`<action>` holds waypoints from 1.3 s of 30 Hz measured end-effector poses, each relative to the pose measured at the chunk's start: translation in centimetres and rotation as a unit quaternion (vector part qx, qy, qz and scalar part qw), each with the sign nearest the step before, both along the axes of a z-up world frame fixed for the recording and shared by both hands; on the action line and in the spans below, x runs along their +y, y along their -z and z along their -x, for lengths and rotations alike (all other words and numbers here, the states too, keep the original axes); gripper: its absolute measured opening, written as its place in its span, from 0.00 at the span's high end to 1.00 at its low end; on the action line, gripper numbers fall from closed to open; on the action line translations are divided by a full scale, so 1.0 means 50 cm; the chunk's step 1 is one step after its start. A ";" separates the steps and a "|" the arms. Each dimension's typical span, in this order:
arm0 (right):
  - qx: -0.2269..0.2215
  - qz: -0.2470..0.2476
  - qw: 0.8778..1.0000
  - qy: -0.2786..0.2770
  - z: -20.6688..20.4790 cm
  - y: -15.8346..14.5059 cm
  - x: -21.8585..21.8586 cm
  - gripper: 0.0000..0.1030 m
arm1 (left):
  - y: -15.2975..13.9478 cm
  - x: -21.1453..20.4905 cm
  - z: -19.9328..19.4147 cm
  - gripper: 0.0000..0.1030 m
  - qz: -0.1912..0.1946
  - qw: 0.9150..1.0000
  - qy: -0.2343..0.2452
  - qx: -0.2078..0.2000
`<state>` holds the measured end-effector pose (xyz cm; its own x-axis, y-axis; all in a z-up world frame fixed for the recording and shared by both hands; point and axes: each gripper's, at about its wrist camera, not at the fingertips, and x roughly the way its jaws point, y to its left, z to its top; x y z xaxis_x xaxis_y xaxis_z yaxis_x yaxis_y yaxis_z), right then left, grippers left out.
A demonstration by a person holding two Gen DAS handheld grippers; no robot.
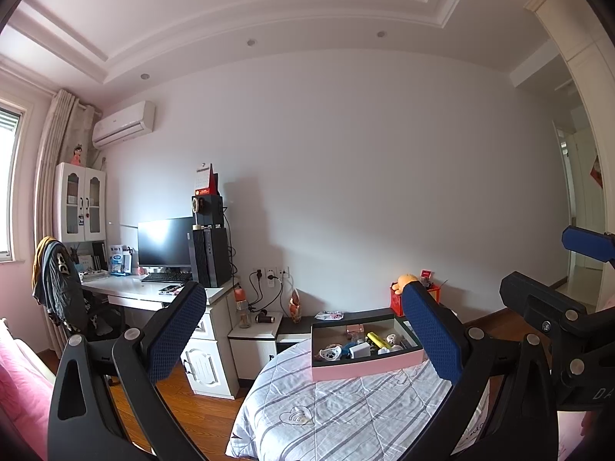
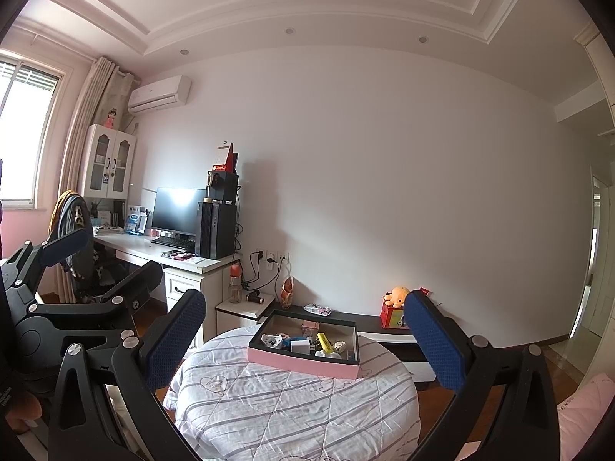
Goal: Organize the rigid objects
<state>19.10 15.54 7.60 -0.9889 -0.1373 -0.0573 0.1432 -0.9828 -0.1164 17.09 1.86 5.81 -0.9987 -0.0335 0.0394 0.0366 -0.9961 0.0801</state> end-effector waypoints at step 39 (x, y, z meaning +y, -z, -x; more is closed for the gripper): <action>-0.004 -0.005 1.000 0.009 0.008 0.002 0.007 0.00 | 0.008 -0.002 -0.002 0.00 0.003 1.000 0.007 -0.005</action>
